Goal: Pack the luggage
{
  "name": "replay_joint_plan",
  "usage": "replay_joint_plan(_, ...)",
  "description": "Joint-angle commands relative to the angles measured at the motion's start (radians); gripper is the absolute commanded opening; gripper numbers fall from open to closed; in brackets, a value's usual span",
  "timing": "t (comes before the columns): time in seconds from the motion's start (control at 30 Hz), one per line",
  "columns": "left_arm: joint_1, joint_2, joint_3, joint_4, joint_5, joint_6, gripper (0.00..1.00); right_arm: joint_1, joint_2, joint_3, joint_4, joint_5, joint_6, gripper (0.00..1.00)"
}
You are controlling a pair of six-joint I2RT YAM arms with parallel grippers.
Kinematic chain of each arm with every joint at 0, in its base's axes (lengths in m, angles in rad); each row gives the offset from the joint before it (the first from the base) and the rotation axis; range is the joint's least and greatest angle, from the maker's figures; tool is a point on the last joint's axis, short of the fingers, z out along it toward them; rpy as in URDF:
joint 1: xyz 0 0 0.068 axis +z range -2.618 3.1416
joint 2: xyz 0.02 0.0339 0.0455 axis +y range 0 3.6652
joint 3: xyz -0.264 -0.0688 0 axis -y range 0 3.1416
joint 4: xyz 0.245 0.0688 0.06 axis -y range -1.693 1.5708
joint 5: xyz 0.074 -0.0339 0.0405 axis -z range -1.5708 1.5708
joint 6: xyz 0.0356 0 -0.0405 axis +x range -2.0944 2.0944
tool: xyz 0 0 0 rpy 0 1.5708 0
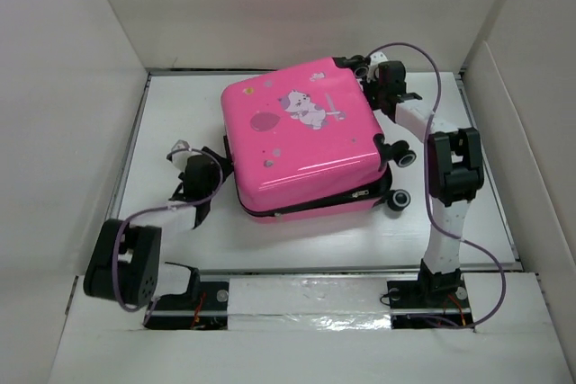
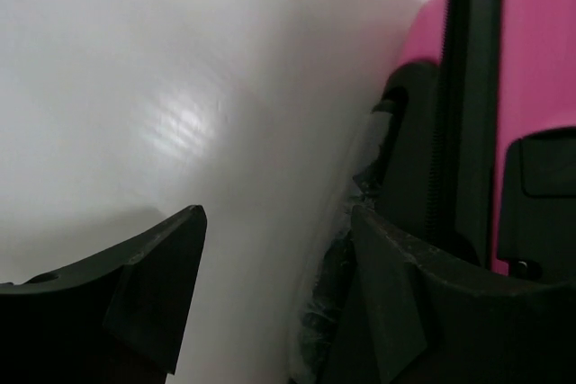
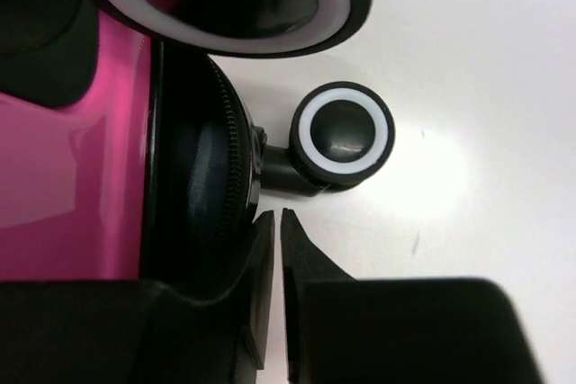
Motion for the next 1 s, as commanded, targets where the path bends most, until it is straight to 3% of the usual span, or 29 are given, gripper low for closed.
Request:
replay_joint_plan(0.0,-0.221,-0.131,-0.077,0.008,0.103,0.042,0.63,0.170,0.042,0.222,-0.059,-0.393,-0.015,0.18)
replay_joint_plan(0.23,-0.413,-0.440,-0.216,-0.086,0.000,-0.047,0.62,0.202,0.149,0.512,-0.205,-0.466,-0.029,0.39)
replay_joint_plan(0.43,-0.565,-0.517,-0.226,-0.164,-0.116,-0.090,0.63,0.211,0.222,0.733,-0.278,-0.529,-0.002,0.57)
replay_joint_plan(0.53,-0.591,-0.523,-0.199,-0.184,-0.161,-0.085,0.64,0.211,0.165,0.698,-0.203,-0.540,0.012,0.69)
replay_joint_plan(0.7,-0.601,-0.531,-0.127,-0.193,-0.188,-0.016,0.64,0.190,-0.105,0.462,-0.049,-0.600,0.020,0.71)
replay_joint_plan(0.77,-0.601,-0.535,-0.108,-0.201,-0.212,-0.004,0.64,0.181,-0.229,0.320,0.069,-0.608,0.024,0.65)
replay_joint_plan(0.8,-0.601,-0.538,-0.099,-0.194,-0.213,0.010,0.64,0.181,-0.374,0.143,0.130,-0.598,0.027,0.50)
replay_joint_plan(0.87,-0.601,-0.551,-0.090,-0.175,-0.219,0.019,0.63,0.190,-0.534,-0.050,0.239,-0.566,0.031,0.21)
replay_joint_plan(0.9,-0.601,-0.557,-0.082,-0.167,-0.222,0.025,0.63,0.202,-0.705,-0.259,0.271,-0.498,0.031,0.03)
replay_joint_plan(0.97,-0.601,-0.563,-0.072,-0.157,-0.250,0.053,0.63,0.278,-0.873,-0.462,0.339,-0.403,0.014,0.00)
